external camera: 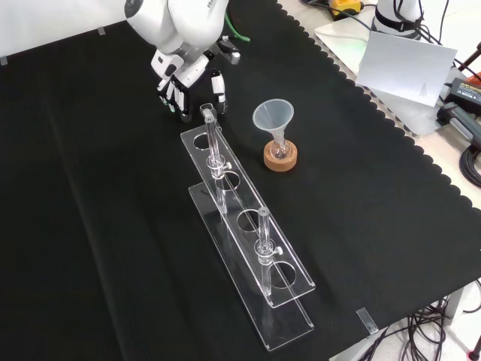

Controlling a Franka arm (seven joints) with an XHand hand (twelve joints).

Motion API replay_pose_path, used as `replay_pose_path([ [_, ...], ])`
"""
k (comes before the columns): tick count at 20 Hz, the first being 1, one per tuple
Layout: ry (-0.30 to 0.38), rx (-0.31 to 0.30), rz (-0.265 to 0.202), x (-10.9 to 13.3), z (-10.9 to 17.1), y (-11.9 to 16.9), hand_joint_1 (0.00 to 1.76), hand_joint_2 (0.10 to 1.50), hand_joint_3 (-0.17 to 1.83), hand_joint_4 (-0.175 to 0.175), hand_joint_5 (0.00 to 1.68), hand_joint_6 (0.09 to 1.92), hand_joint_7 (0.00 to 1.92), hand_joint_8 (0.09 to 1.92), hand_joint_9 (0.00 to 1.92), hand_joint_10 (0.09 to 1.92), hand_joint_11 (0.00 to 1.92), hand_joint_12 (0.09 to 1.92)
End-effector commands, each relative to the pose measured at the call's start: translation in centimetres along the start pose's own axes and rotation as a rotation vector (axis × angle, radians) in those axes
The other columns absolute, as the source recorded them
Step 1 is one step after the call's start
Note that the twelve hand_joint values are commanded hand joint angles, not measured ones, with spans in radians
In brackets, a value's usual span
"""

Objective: Pick up the weighing funnel.

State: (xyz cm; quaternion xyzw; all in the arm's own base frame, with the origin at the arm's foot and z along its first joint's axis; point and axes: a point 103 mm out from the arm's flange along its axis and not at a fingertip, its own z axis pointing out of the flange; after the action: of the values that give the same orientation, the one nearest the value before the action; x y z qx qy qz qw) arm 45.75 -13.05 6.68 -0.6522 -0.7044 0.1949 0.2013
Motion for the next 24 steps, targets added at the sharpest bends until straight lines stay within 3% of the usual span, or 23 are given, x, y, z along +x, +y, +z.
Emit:
replay_pose_path([
  [1, 0.008, -0.003, 0.002, 0.0, 0.1, -0.2, 0.87, 0.66, 0.06, 0.162, 0.88, 0.44, 1.04, 0.33, 0.54, 0.50, 0.00, 1.18],
  [12, 0.023, -0.047, 0.020, 1.2, 0.3, -0.4, 0.92, 0.65, 0.11, 0.175, 1.07, 0.53, 1.21, 0.36, 0.65, 0.44, 0.00, 1.25],
  [17, 0.038, -0.058, 0.030, 1.8, 1.0, -0.6, 0.93, 0.65, 0.12, 0.175, 1.07, 0.51, 1.21, 0.36, 0.67, 0.43, 0.00, 1.26],
  [24, 0.053, -0.079, 0.078, 1.9, 2.1, -1.1, 0.93, 0.64, 0.12, 0.175, 1.05, 0.50, 1.20, 0.35, 0.68, 0.43, 0.00, 1.27],
])
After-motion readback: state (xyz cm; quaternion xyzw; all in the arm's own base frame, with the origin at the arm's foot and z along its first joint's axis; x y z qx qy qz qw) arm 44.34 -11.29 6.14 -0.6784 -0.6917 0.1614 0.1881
